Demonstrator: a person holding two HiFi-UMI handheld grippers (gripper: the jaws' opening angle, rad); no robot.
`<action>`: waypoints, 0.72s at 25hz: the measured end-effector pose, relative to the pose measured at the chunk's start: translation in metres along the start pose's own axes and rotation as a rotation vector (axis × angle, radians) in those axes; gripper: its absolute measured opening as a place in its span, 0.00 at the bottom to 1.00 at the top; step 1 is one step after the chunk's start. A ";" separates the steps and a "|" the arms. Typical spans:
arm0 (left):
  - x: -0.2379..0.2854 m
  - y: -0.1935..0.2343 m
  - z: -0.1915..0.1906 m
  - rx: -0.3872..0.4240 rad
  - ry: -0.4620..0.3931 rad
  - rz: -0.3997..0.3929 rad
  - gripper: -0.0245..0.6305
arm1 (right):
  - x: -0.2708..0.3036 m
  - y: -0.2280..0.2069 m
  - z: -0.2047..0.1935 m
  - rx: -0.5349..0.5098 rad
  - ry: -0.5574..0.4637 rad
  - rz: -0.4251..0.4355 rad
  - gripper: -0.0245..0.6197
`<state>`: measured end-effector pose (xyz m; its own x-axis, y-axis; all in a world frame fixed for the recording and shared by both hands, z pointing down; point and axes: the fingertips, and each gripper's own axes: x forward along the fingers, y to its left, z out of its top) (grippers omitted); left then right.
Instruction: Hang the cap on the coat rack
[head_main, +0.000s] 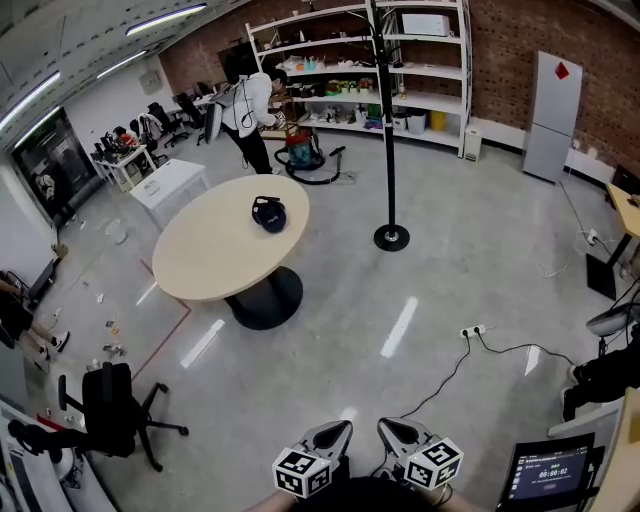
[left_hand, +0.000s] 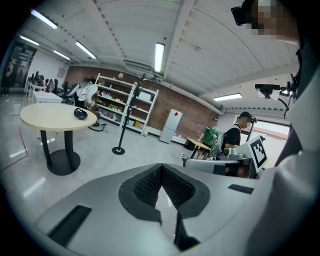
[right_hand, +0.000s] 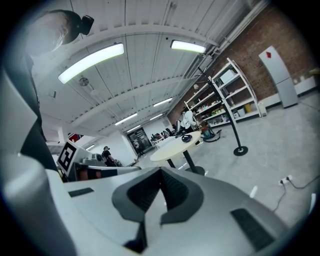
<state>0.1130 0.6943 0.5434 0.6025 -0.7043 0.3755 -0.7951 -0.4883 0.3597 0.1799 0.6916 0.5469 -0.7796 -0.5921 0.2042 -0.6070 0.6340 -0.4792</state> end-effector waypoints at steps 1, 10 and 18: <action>0.008 0.003 0.003 -0.003 -0.001 -0.007 0.04 | 0.003 -0.007 0.004 -0.002 -0.001 -0.010 0.04; 0.051 0.031 0.038 0.011 0.009 -0.115 0.04 | 0.031 -0.046 0.032 0.000 -0.019 -0.137 0.04; 0.075 0.086 0.070 -0.022 0.014 -0.186 0.04 | 0.089 -0.060 0.053 -0.004 0.000 -0.209 0.04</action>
<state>0.0846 0.5631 0.5428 0.7399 -0.5959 0.3123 -0.6683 -0.5978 0.4428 0.1555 0.5746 0.5483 -0.6364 -0.7110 0.2991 -0.7563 0.4991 -0.4229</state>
